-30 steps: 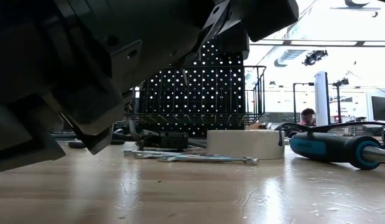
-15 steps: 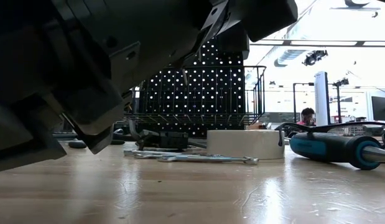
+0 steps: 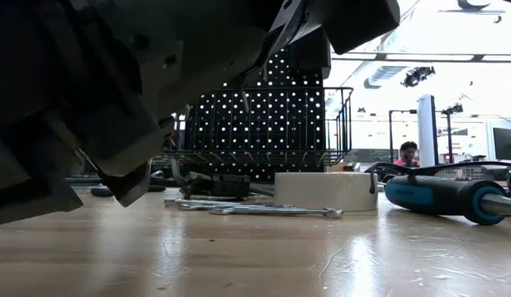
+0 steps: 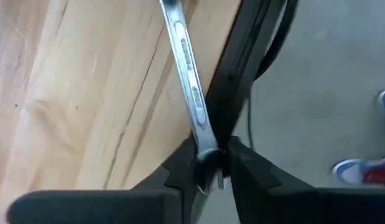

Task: Hang tools onto peg board
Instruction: Hang the wrench on the peg board

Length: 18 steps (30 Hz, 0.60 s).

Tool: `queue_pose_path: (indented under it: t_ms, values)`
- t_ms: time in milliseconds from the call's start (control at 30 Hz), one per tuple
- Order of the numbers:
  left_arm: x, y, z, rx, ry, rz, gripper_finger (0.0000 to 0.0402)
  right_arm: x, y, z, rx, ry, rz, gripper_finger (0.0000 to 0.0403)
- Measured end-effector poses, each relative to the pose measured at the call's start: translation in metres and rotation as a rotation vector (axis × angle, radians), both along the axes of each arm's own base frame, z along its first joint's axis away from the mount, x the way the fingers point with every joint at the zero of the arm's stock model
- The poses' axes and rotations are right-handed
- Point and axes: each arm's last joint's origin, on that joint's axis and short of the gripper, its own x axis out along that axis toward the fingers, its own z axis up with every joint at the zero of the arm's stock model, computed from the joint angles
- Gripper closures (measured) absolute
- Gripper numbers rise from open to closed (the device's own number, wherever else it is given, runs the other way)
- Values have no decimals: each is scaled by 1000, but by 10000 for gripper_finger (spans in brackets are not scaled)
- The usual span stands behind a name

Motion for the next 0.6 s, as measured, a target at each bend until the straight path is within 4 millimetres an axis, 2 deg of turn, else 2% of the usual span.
queue_pose_path:
  t_ms: [67, 133, 400, 600]
  values:
    - [1, -2, 0, -29, -12, 31, 384, -2, 3, -1, 30, 16, -15, 402]
    - [-1, -3, 3, -42, -22, 53, 397, -4, 7, -2, 56, 31, -32, 402]
    - [-7, -10, 5, -78, -57, 85, 400, -10, 18, 3, 76, 26, -49, 402]
    - [-9, -12, 10, -79, -63, 91, 400, -10, 18, 10, 65, 0, -68, 402]
